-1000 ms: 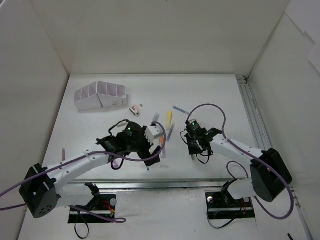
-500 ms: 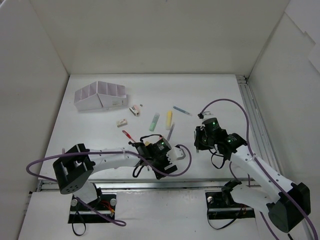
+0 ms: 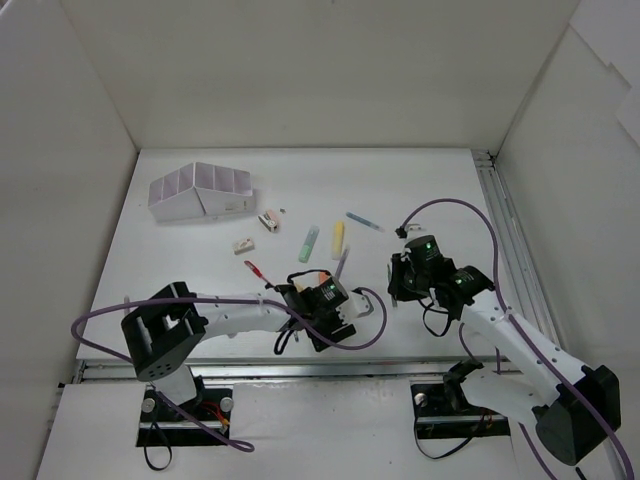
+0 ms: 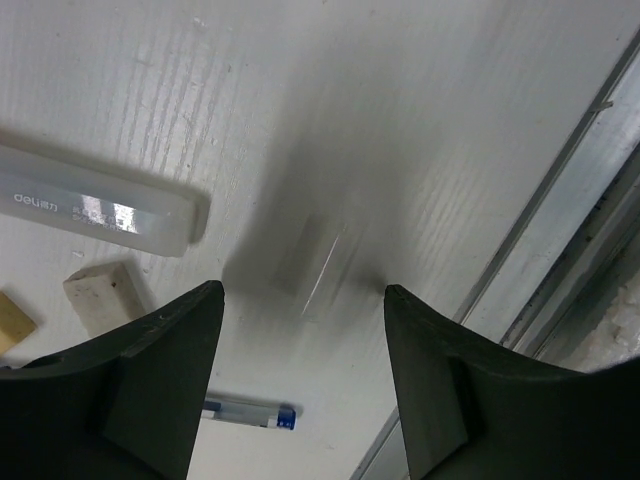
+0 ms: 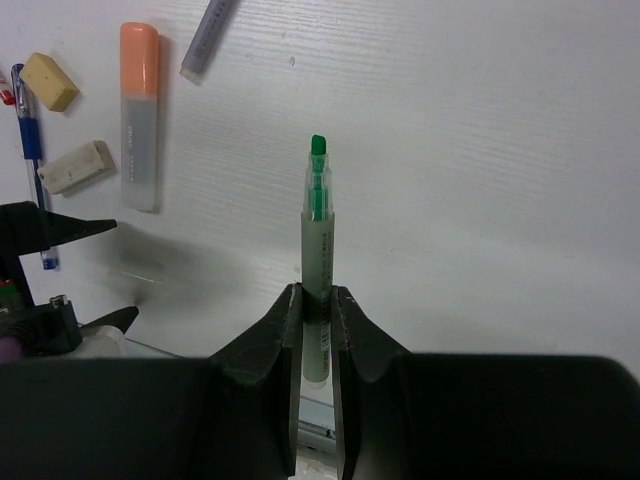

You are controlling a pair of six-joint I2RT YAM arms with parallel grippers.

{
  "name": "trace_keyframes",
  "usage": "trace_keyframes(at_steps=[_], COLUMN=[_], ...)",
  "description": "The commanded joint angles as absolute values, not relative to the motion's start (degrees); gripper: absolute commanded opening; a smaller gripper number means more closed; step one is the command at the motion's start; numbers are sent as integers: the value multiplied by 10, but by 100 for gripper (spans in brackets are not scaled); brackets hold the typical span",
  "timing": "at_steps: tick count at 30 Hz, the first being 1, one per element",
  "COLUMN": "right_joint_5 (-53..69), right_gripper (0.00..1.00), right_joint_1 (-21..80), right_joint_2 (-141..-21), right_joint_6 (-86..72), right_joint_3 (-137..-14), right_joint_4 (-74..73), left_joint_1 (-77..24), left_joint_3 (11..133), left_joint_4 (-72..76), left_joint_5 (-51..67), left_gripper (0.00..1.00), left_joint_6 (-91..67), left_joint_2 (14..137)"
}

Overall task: Sort the stationery into containers
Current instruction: Close the pen cap on the pen.

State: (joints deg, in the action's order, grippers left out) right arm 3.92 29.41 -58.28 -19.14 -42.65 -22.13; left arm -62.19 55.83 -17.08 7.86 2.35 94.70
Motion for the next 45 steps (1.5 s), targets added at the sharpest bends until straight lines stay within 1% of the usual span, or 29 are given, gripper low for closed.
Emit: trace_keyframes(at_steps=[1, 3, 4, 6, 7, 9, 10, 12, 13, 14, 17, 20, 21, 23, 24, 25, 27, 29, 30, 31, 32, 34, 35, 36, 38, 39, 41, 42, 45], right_joint_5=[52, 54, 54, 54, 56, 56, 56, 56, 61, 66, 88, 90, 91, 94, 93, 93, 118, 166, 199, 214, 226, 250, 258, 273, 277, 273, 259, 233, 172], right_gripper=[0, 0, 0, 0, 0, 0, 0, 0, 0, 0, 0, 0, 0, 0, 0, 0, 0, 0, 0, 0, 0, 0, 0, 0, 0, 0, 0, 0, 0], right_joint_1=[284, 283, 282, 278, 279, 277, 277, 276, 276, 277, 278, 280, 283, 294, 304, 311, 316, 317, 320, 320, 320, 322, 321, 321, 324, 326, 335, 339, 360], right_joint_2=[-583, -579, -580, -579, -579, -578, -577, -577, -577, -574, -572, -565, -561, -547, -542, -536, -533, -544, -550, -565, -574, -606, -619, -633, -679, -694, -734, -745, -773], right_joint_6=[-184, -185, -185, -185, -185, -185, -185, -183, -180, -175, -146, -106, -94, -29, -7, 53, 132, 255, 298, 392, 442, 533, 567, 643, 719, 775, 831, 874, 926], right_joint_3=[-438, -437, -436, -437, -436, -437, -436, -436, -437, -437, -439, -446, -451, -458, -473, -485, -514, -537, -558, -567, -583, -608, -633, -648, -698, -713, -749, -755, -762], right_joint_4=[-216, -216, -215, -215, -215, -216, -217, -216, -215, -215, -207, -175, -150, -128, -120, -119, -113, -110, -110, -112, -112, -115, -129, -151, -199, -242, -286, -316, -345], left_joint_1=[-621, -621, -621, -621, -621, -621, -621, -621, -621, -621, -621, -615, -615, -592, -580, -566, -513, -461, -447, -424, -413, -395, -386, -366, -347, -332, -320, -314, -302], left_joint_3=[581, 583, 584, 588, 587, 585, 585, 584, 581, 576, 569, 572, 569, 558, 553, 541, 532, 541, 544, 548, 549, 558, 562, 569, 574, 582, 591, 597, 602], left_joint_4=[-152, -153, -152, -159, -161, -159, -159, -159, -157, -151, -144, -150, -149, -149, -147, -144, -138, -149, -149, -147, -145, -140, -139, -139, -133, -133, -121, -118, -114], left_joint_5=[68, 66, 68, 62, 57, 52, 52, 54, 54, 52, 42, 64, 70, 77, 108, 126, 175, 232, 286, 302, 337, 369, 404, 423, 474, 528, 569, 610, 628], left_gripper=[60, 55, 50, 43, 38, 33, 23, 14, 4, 0, 0, 0, 0, 0, 0, 0, 0, 0, 0, 0, 0, 0, 0, 0, 0, 0, 0, 0, 0], left_joint_6=[20, 14, 14, 13, 12, 11, 11, 11, 11, 11, 11, -9, -11, -20, -23, -29, -61, -76, -77, -83, -89, -97, -101, -109, -111, -106, -108, -107, -111], left_joint_2=[946, 955, 961, 968, 970, 969, 966, 960, 949, 942, 904, 847, 811, 773, 731, 711, 664, 643, 628, 623, 619, 623, 634, 640, 658, 678, 700, 720, 743])
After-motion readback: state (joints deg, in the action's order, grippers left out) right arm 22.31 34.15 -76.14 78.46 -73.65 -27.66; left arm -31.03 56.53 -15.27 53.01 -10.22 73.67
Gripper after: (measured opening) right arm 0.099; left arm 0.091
